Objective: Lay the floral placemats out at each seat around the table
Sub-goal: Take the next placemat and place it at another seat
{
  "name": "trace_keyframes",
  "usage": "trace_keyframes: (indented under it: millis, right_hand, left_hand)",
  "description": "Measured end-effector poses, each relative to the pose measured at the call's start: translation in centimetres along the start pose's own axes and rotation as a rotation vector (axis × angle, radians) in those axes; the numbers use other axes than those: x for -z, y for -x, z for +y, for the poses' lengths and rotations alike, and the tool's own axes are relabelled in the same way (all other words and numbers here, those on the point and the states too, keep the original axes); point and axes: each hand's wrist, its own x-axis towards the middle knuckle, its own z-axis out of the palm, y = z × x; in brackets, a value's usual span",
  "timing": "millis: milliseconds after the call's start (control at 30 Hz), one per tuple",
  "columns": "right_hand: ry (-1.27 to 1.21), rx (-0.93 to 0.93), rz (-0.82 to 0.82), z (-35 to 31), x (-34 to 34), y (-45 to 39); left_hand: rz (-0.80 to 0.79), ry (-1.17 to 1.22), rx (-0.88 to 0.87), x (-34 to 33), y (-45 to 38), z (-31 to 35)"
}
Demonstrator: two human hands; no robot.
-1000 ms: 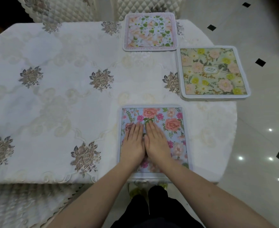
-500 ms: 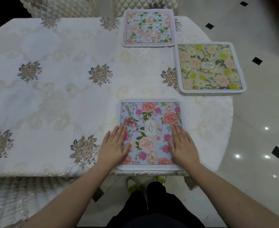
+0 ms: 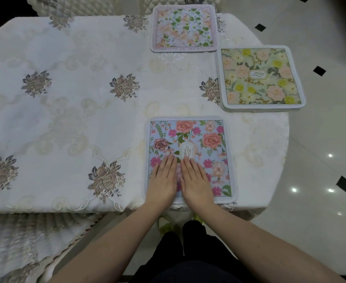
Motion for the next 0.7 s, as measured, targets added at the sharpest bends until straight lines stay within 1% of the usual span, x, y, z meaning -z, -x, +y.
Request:
trace_keyframes:
  millis: [100, 167, 267, 433, 500, 567, 633, 700]
  right_hand:
    - [0.021, 0.059, 0.018, 1.2, 0.4, 1.1]
    - [0.032, 0.066, 0.012, 2.6, 0.4, 2.0]
    - [0.041, 0.001, 0.006, 5.0, 0.4, 2.8]
    - [0.016, -0.132, 0.010, 8.8, 1.2, 2.9]
    - [0.003, -0.158, 0.016, 10.0, 1.5, 2.7]
    - [-0.022, -0.175, 0.024, 10.5, 1.6, 2.5]
    - [-0.044, -0.177, 0.031, 10.6, 1.6, 2.4]
    - [-0.049, -0.166, 0.042, 10.5, 1.6, 2.3]
  left_hand:
    - [0.002, -0.032, -0.040, -0.6, 1.5, -0.9]
    - [-0.003, -0.035, -0.052, -0.6, 1.8, -1.5]
    - [-0.031, -0.055, -0.077, -0.3, 2.0, -2.2]
    - [-0.044, -0.077, -0.064, 0.4, 1.7, -4.2]
    - [-0.033, -0.080, -0.045, 0.6, 1.4, -4.7]
    - [-0.022, -0.061, 0.011, 1.0, 0.8, -5.4]
    - [-0.024, -0.045, 0.060, 1.3, 0.3, -6.3]
    - [-0.033, -0.067, 0.071, 1.4, 0.1, -6.7]
